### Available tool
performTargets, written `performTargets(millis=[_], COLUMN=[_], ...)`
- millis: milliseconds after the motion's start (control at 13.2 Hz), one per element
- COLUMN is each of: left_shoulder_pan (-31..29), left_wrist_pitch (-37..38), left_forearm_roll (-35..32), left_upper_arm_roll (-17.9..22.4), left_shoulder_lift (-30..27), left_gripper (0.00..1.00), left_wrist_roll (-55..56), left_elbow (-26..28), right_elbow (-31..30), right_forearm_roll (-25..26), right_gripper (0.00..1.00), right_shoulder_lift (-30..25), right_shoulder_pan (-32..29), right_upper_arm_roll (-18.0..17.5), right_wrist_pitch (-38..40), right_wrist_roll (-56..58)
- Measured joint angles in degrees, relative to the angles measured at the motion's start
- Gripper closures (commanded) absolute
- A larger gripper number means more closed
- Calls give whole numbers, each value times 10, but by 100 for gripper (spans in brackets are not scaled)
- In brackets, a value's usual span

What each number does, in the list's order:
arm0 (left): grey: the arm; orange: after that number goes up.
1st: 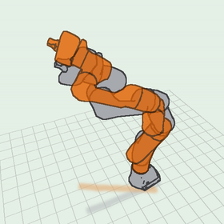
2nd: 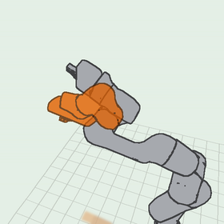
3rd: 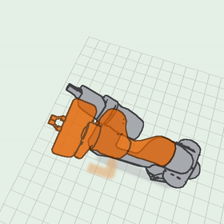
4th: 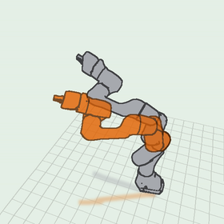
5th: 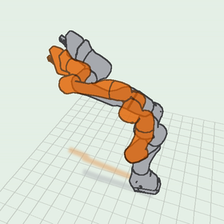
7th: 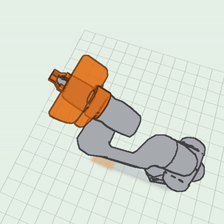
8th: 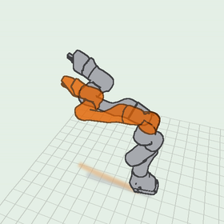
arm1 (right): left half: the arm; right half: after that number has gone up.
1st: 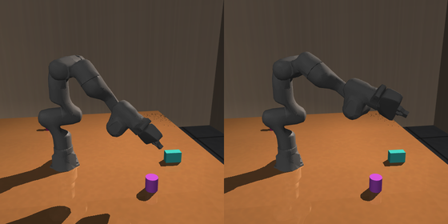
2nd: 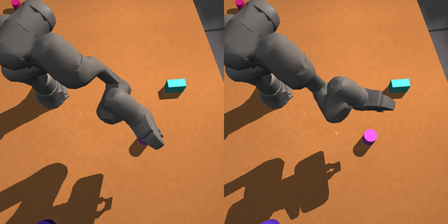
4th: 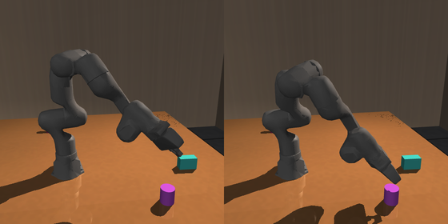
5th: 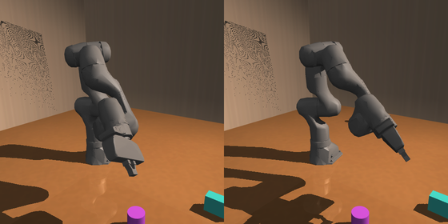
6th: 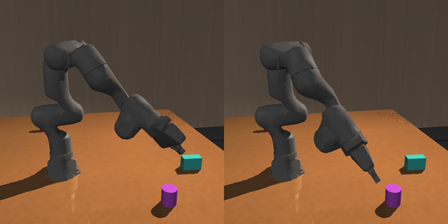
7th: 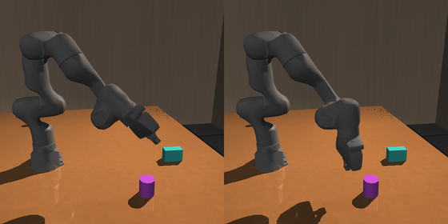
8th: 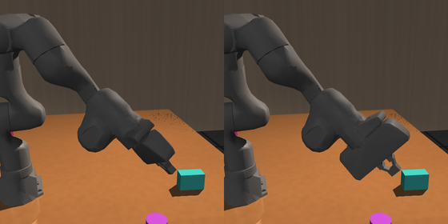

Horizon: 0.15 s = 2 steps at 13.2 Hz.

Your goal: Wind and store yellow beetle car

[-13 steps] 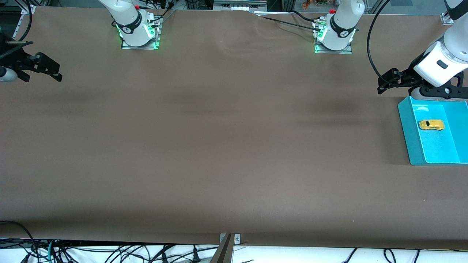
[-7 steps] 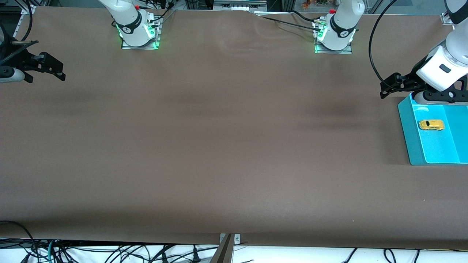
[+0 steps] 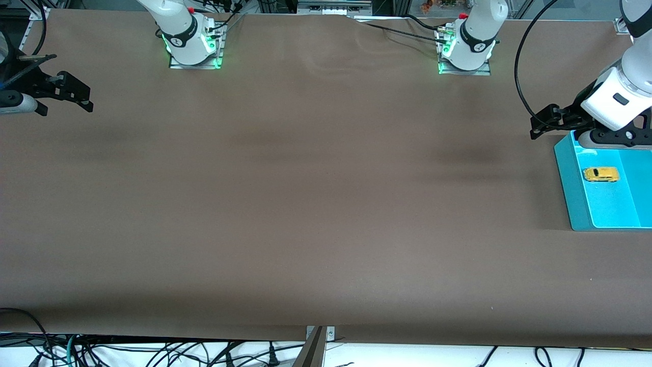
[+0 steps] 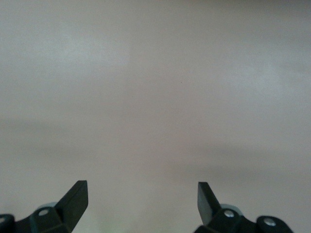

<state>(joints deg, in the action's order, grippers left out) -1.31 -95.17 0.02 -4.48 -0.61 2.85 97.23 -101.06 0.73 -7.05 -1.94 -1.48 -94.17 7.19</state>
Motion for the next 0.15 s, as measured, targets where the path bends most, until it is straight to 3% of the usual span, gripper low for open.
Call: performTargets(millis=[151], left_shoulder_pan=[0], left_wrist_pitch=[0], left_forearm_roll=[0], left_upper_arm_roll=[0], left_shoulder_lift=[1], left_gripper=[0], left_wrist_roll=[0], left_elbow=[0], right_elbow=[0], right_forearm_roll=[0], right_gripper=[0], right_shoulder_lift=[0], right_shoulder_pan=[0], right_upper_arm_roll=[0], right_wrist_pitch=[0], right_wrist_roll=[0])
